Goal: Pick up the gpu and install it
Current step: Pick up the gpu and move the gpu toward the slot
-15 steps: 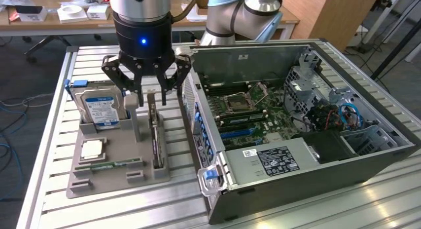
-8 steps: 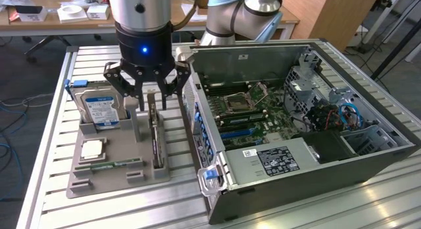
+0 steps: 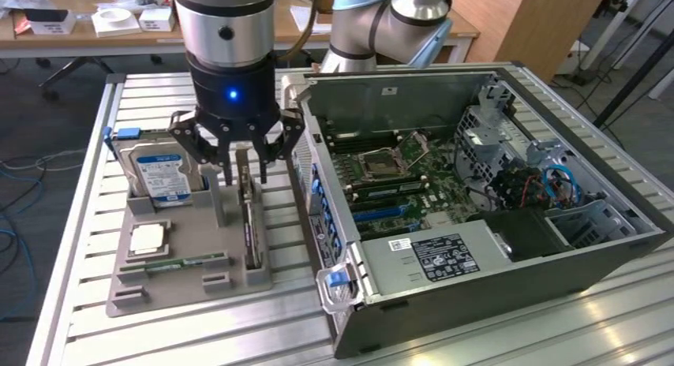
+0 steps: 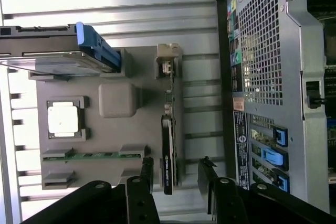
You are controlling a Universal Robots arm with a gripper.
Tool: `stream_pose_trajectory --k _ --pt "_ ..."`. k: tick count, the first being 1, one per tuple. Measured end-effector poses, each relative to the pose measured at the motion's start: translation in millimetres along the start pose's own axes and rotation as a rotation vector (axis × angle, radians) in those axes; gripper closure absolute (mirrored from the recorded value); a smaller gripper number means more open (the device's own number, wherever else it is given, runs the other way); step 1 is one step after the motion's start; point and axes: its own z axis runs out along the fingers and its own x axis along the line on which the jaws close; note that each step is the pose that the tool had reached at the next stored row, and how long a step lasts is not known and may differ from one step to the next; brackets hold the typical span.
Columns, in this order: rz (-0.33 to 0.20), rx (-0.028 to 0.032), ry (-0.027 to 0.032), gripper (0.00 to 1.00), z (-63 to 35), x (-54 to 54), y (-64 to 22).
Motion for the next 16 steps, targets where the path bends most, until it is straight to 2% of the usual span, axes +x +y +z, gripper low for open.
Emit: stream_pose_trajectory --k 12,16 --pt "0.000 0.0001 0.0001 0.53 21.8 0.1 -0.9" --pt "0.000 0.0002 0.0001 0.53 23.5 0.1 -1.0"
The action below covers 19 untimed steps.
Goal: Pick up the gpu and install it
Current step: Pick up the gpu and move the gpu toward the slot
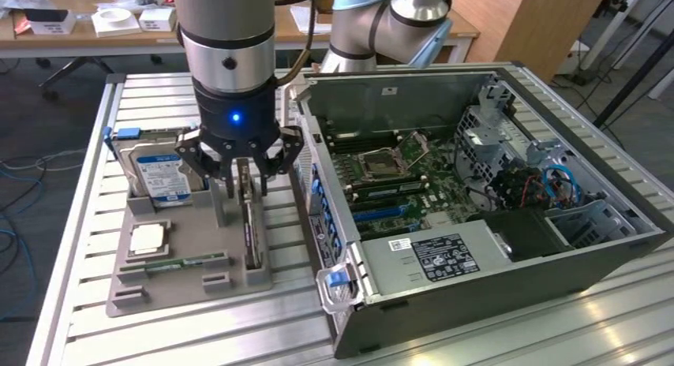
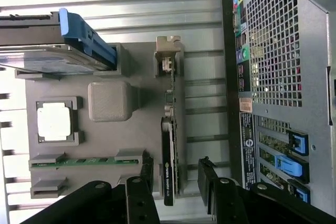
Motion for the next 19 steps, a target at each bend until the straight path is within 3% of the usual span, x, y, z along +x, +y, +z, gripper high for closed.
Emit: stream_pose_trajectory --k 3,19 --pt "0.000 -0.0003 -0.0003 0.53 1.0 -0.1 0.0" --pt "0.000 -0.0003 -0.0002 0.53 28.4 0.1 -1.1"
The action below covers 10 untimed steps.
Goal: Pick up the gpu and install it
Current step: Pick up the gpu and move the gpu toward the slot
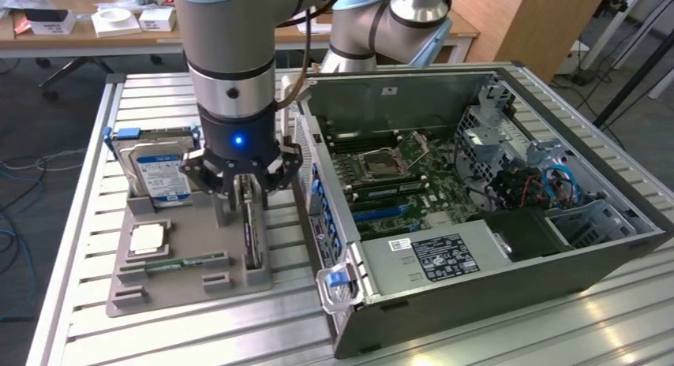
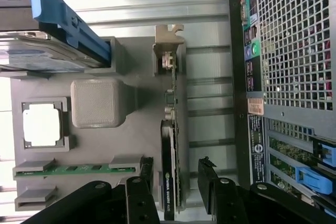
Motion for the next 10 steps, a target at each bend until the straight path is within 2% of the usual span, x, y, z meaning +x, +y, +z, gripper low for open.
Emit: stream_pose_trajectory --k 10 --pt "0.000 0.0000 0.0001 0.53 12.3 0.1 -0.5"
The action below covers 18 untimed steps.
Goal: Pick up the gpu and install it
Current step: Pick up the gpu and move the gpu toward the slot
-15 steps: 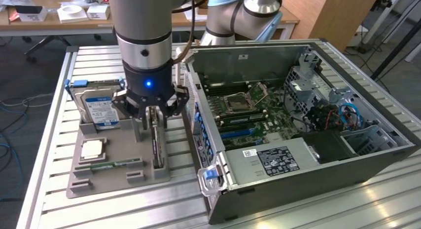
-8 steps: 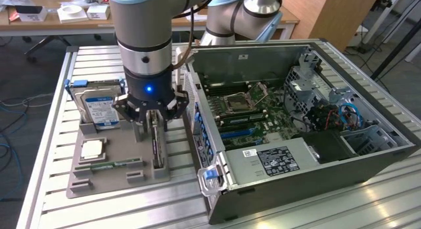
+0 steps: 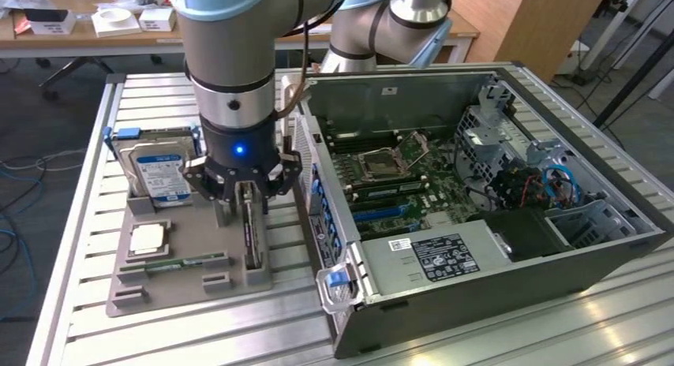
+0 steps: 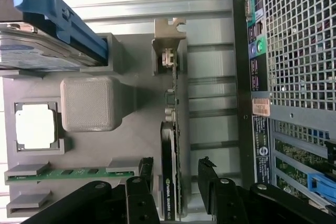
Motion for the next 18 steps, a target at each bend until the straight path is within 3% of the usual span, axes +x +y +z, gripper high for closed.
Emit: stream_pose_trajectory --k 9,18 --pt "0.000 0.0000 0.0000 0.53 10.1 0.1 -0.4" --pt "0.000 0.0000 0.0000 0.53 12.5 2.2 -0.6"
